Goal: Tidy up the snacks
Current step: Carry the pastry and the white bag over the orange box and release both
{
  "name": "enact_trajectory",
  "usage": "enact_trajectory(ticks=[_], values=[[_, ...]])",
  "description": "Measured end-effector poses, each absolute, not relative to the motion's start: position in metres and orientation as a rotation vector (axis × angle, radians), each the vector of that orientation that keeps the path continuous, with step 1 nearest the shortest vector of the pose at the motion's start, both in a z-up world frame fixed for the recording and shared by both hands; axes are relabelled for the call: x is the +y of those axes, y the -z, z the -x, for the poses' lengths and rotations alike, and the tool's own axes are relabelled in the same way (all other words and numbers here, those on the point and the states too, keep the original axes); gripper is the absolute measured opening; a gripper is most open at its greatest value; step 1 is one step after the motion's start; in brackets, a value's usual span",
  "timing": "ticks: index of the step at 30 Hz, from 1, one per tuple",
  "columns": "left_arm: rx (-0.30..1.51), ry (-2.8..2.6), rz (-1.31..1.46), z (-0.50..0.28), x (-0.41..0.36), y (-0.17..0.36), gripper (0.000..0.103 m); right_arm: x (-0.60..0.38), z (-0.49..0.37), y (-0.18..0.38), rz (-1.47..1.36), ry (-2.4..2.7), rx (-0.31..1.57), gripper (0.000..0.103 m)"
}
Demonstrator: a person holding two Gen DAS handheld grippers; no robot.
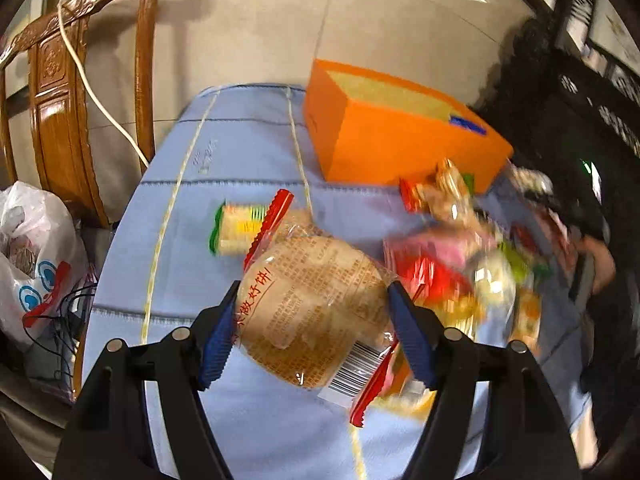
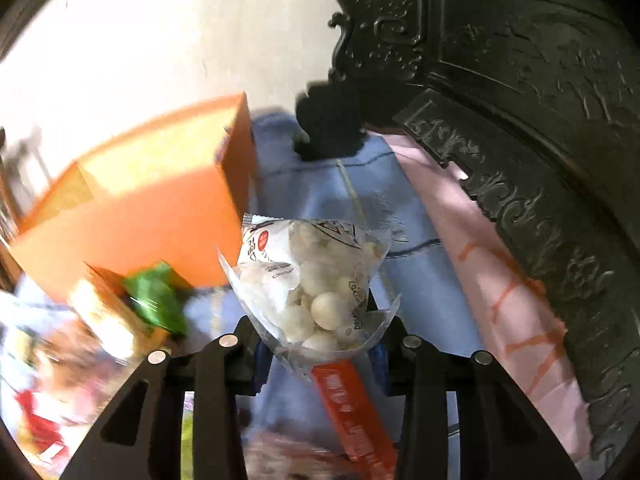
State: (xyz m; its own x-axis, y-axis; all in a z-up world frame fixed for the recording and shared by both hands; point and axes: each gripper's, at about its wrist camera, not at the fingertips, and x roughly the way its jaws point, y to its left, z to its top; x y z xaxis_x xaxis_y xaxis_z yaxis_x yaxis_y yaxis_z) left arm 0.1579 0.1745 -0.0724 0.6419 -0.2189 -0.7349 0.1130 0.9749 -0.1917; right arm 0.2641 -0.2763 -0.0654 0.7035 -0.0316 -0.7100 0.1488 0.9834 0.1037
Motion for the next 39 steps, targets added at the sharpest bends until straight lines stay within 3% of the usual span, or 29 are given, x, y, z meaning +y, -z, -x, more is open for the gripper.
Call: enact_trajectory(ticks=[18, 31, 33, 34, 35, 39], values=[[0.790, 0.276, 0.221, -0.330, 0.089, -0.025, 0.069, -0.216, -0.317, -0.036, -0.227, -0.108, 0.681, 0.039], [0.849, 0.113, 0.128, -0.417, 0.050, -0.007, 0.070, -0.180, -0.399, -0.026, -0.159, -0.159, 0.773, 0.040], [0.847, 0.116, 0.131, -0.419, 0.049, -0.002, 0.077, -0.172, -0.402, -0.020, -0.107, -0.161, 0.781, 0.054], [0.848, 0.113, 0.129, -0.420, 0.048, 0.000, 0.099, -0.170, -0.401, -0.018, -0.067, -0.136, 0.770, 0.085], [0.832, 0.094, 0.121, -0.419, 0.048, 0.000, 0.099, -0.169, -0.398, -0.017, -0.048, -0.125, 0.752, 0.093], [0.834, 0.095, 0.105, -0.411, 0.059, 0.003, 0.099, -0.179, -0.376, -0.016, -0.014, -0.151, 0.730, 0.095]])
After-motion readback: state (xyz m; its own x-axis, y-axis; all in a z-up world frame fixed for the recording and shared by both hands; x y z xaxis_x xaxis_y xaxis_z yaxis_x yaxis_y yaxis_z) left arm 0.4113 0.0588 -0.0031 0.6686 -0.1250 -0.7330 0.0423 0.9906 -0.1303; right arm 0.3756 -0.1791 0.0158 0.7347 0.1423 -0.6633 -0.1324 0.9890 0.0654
